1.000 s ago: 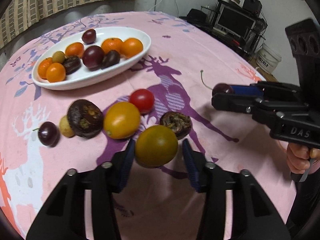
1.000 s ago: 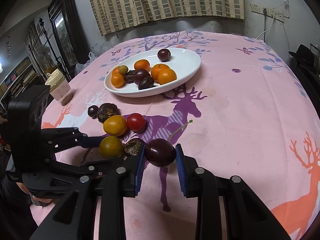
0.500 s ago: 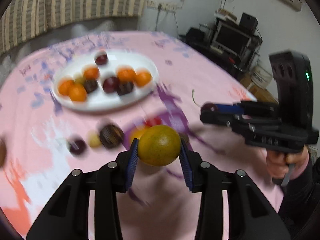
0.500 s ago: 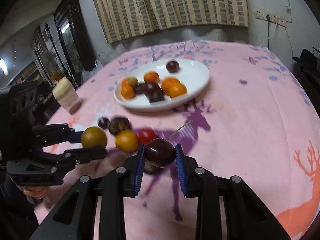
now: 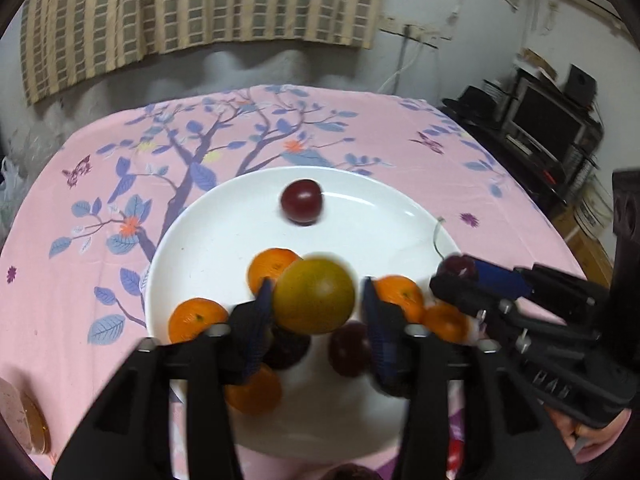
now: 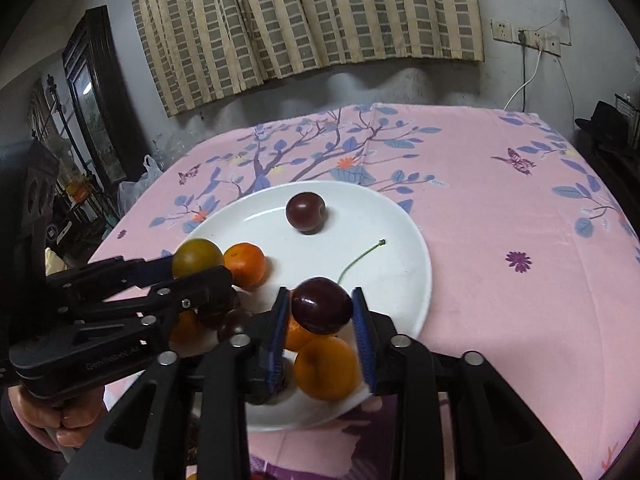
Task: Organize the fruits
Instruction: 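Carry both fruits over the white plate and open both grippers to release them, then move both open grippers back to the fruits, right gripper toward a dark brown fruit, then grasp the dark brown fruit with the right gripper while the left gripper grasps a yellow-orange fruit, then carry both fruits over the white plate and open both grippers to release them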
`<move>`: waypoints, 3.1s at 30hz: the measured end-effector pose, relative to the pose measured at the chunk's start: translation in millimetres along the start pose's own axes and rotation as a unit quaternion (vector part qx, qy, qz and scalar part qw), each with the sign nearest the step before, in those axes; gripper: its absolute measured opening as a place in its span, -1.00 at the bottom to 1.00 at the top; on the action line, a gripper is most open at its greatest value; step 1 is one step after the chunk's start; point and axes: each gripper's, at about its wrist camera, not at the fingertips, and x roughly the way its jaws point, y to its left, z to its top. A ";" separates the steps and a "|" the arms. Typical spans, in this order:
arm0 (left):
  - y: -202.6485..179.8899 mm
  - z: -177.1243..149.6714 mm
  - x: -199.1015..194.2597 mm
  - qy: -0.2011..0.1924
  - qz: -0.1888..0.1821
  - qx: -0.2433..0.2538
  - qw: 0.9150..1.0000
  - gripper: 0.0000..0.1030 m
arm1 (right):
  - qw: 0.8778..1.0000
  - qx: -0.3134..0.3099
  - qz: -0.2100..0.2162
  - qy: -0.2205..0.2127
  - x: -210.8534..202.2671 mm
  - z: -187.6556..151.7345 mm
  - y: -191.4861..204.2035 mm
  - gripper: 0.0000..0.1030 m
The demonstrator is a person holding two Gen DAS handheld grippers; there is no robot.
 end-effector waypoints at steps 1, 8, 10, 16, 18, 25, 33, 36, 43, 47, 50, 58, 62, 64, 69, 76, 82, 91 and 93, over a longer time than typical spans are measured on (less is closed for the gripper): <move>2.2 0.0 -4.1 -0.012 0.009 -0.005 1.000 0.37 | 1.000 0.005 0.003 0.002 -0.1 -1.3 -1.9 0.02; 23.0 -14.2 -66.6 -0.066 0.026 -0.027 0.997 0.82 | 1.000 0.009 0.021 0.009 -29.3 -13.4 1.1 0.26; 29.6 -25.6 -82.3 -0.072 0.044 -0.040 0.996 0.89 | 1.000 0.006 0.022 0.008 -43.3 -24.7 5.3 0.26; 46.8 -84.3 -110.1 -0.069 0.045 -0.093 0.992 0.90 | 0.999 -0.027 0.017 0.019 -72.1 -76.7 15.9 0.26; 48.8 -101.8 -109.5 -0.061 0.052 -0.100 0.992 0.90 | 0.999 -0.040 0.004 0.030 -73.4 -92.6 20.4 0.27; 51.3 -131.6 -106.2 -0.033 0.058 -0.114 0.991 0.90 | 0.992 -0.093 0.008 0.089 -65.2 -125.2 42.5 0.27; 48.0 -134.1 -105.8 -0.029 0.055 -0.107 0.992 0.90 | 0.987 -0.122 -0.020 0.099 -62.9 -133.8 48.7 0.14; 48.4 -133.9 -105.8 -0.030 0.055 -0.109 0.992 0.90 | 0.986 -0.131 -0.026 0.102 -61.5 -135.6 52.1 0.03; 49.0 -132.9 -106.7 -0.030 0.049 -0.116 0.992 0.90 | 0.984 -0.143 -0.027 0.107 -63.4 -137.6 54.4 -0.27; 33.7 -134.0 -106.7 -0.023 -0.011 -0.088 0.996 0.90 | 0.993 -0.082 0.003 0.088 -74.3 -124.2 35.6 -0.28; 1.3 -138.4 -104.9 -0.019 -0.058 -0.021 0.998 0.89 | 0.996 -0.054 -0.009 0.072 -80.5 -116.9 23.5 -0.28; -66.1 -148.2 -77.9 0.002 -0.055 0.146 0.988 0.16 | 0.997 -0.002 -0.009 0.072 -83.5 -112.0 4.5 -0.27; -76.1 -146.2 -63.0 0.011 -0.053 0.180 0.982 0.06 | 0.997 0.003 -0.010 0.077 -82.0 -111.9 2.8 -0.27; -79.1 -144.1 -56.4 0.019 -0.060 0.190 0.980 0.02 | 0.997 0.005 -0.010 0.077 -82.0 -112.2 2.5 -0.27; -80.2 -143.8 -40.8 0.039 -0.063 0.205 0.976 -0.05 | 0.997 0.009 -0.011 0.078 -82.6 -112.3 0.6 -0.27; -74.0 -144.4 -39.9 0.044 -0.065 0.186 0.979 -0.29 | 0.997 0.007 -0.012 0.078 -82.6 -112.2 0.2 -0.27; -72.2 -153.0 -58.5 0.041 -0.073 0.182 0.980 -0.29 | 0.996 -0.003 -0.011 0.084 -80.3 -114.9 4.9 -0.27; -34.2 -97.8 -90.3 -0.009 -0.109 0.108 0.988 -0.29 | 0.999 -0.028 -0.007 0.014 -89.2 -90.0 22.4 -0.27; -23.9 -71.7 -81.4 -0.021 -0.093 0.086 0.992 -0.29 | 1.000 -0.019 0.000 -0.004 -84.7 -70.4 21.7 -0.27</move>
